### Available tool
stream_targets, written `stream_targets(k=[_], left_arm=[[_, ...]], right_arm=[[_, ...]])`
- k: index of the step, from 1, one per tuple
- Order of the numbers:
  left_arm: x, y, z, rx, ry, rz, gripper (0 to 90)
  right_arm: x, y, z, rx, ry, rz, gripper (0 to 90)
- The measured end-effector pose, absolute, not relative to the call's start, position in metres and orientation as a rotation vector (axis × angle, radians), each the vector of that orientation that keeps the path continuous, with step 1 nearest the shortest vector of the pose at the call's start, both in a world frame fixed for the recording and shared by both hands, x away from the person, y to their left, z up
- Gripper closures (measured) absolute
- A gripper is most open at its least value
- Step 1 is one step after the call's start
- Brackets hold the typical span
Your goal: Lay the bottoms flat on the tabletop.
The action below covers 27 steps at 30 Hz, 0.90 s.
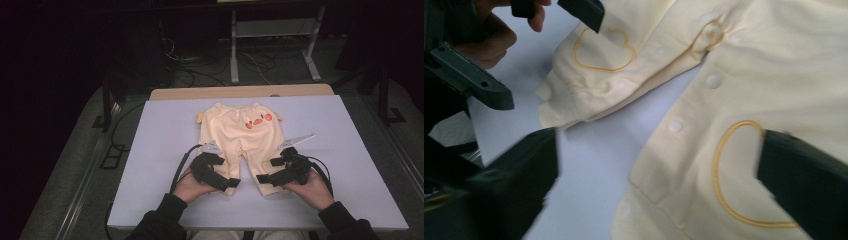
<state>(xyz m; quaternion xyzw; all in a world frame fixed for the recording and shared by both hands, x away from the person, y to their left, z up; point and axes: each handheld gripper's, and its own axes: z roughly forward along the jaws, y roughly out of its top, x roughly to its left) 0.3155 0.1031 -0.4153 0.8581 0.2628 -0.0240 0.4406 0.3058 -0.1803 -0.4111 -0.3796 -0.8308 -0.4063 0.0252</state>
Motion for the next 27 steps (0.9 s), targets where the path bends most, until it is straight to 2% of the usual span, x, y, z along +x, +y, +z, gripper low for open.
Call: stream_targets(k=[1, 9, 27], left_arm=[[0.315, 0.104, -0.415, 2.123, 0.65, -0.05, 0.0], [0.312, 0.112, -0.409, 2.087, 0.628, 0.026, 0.0], [0.302, 0.161, -0.399, 2.002, 0.691, 0.142, 0.0]], right_arm=[[0.305, -0.183, -0.41, -1.182, -2.579, -1.273, 0.0], [0.304, -0.201, -0.4, -1.233, -2.575, -1.37, 0.0], [0.291, -0.241, -0.391, -1.344, -2.532, -1.518, 0.0]])
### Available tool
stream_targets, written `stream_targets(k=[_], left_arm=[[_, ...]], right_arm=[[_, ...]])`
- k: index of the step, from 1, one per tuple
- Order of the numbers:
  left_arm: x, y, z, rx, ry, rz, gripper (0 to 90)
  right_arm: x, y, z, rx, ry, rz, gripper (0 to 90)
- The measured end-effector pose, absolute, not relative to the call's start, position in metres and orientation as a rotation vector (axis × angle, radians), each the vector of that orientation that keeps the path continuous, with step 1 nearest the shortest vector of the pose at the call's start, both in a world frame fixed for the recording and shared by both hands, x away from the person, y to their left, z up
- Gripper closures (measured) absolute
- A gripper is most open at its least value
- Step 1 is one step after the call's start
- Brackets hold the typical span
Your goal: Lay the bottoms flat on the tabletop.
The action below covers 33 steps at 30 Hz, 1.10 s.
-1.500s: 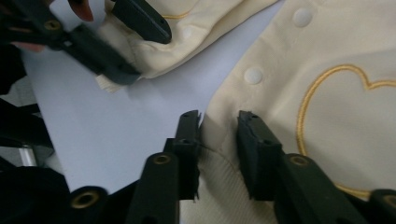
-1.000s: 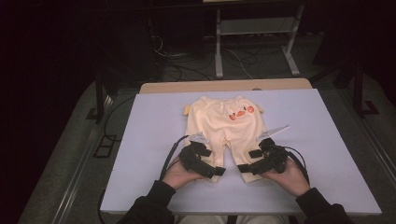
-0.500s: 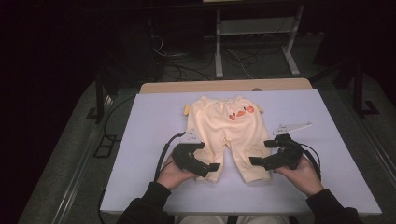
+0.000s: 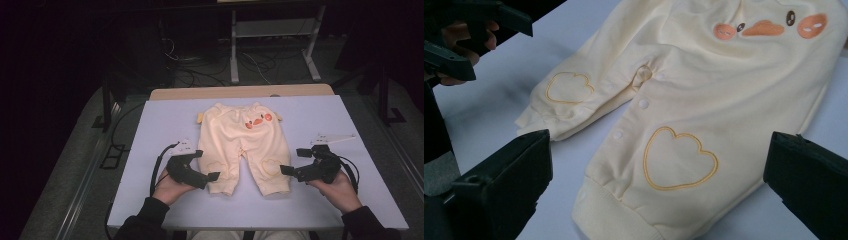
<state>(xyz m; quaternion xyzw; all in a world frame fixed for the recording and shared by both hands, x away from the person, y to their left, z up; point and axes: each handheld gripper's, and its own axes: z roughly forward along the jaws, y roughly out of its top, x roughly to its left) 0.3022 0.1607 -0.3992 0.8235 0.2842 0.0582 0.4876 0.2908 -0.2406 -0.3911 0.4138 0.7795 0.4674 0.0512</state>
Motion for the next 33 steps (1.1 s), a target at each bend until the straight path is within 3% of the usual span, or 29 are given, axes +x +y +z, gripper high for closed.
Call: stream_targets(k=[16, 33], left_arm=[[0.283, 0.197, -0.413, 1.908, 0.73, 0.223, 0.0], [0.277, 0.212, -0.425, 1.917, 0.721, 0.28, 0.0]], right_arm=[[0.267, -0.266, -0.417, 1.277, 2.266, 1.45, 0.0], [0.256, -0.271, -0.438, 1.236, 2.279, 1.361, 0.0]])
